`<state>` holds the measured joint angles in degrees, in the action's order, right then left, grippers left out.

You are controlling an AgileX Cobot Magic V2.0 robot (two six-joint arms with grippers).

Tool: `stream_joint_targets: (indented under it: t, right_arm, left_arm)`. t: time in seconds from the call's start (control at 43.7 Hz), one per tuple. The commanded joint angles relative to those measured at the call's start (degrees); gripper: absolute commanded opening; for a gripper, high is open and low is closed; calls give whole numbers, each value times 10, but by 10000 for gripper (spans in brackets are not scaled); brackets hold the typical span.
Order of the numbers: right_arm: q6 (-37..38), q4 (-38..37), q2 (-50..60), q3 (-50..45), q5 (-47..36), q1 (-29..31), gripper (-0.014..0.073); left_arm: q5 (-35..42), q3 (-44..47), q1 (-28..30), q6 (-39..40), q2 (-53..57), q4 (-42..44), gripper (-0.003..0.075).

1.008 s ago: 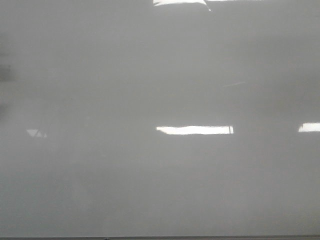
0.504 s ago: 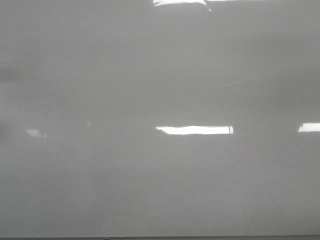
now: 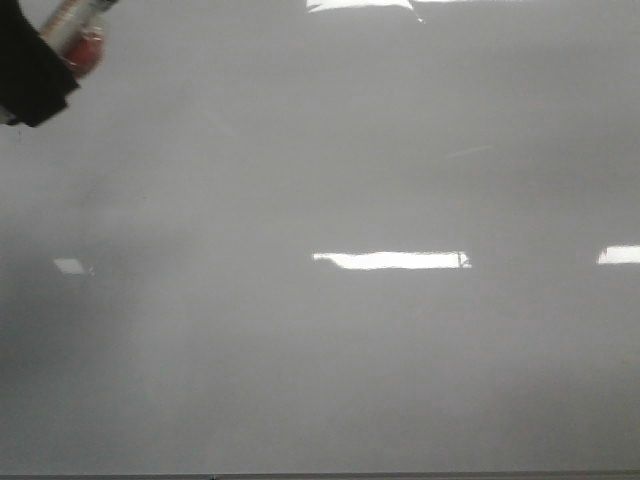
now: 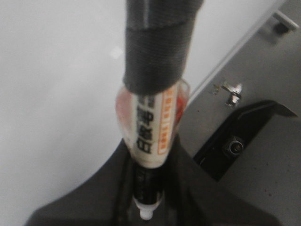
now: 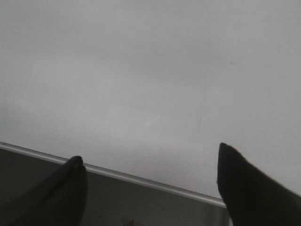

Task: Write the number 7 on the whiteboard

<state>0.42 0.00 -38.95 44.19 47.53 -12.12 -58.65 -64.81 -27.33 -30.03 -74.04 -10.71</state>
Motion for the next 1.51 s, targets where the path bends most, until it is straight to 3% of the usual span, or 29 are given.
stream_joint_targets:
  t: [0.0, 0.092, 0.481, 0.802, 0.985, 1.351, 1.489]
  right_arm:
    - [-13, 0, -33, 28, -8, -7, 591]
    - [-43, 13, -56, 30, 7, -21, 591]
    - [-370, 185, -134, 30, 33, -187, 591]
    - [-548, 381, -186, 37, -16, -245, 591]
    - [-569, 400, -215, 53, -24, -245, 587]
    - [-573, 400, -237, 59, -26, -245, 320]
    - [-573, 400, -237, 59, -26, -245, 172]
  left_arm:
    - [9, -23, -62, -45, -12, -26, -20]
    - [9, -23, -107, -66, -33, -26, -20]
    - [35, -23, -237, -120, -84, -26, -20]
    - [58, -23, -271, -120, -84, -26, -20]
    - [61, -23, -271, -120, -84, -26, -20]
    - [62, -23, -271, -132, -84, -27, -20]
    - [62, -23, -271, -132, -84, -27, -20]
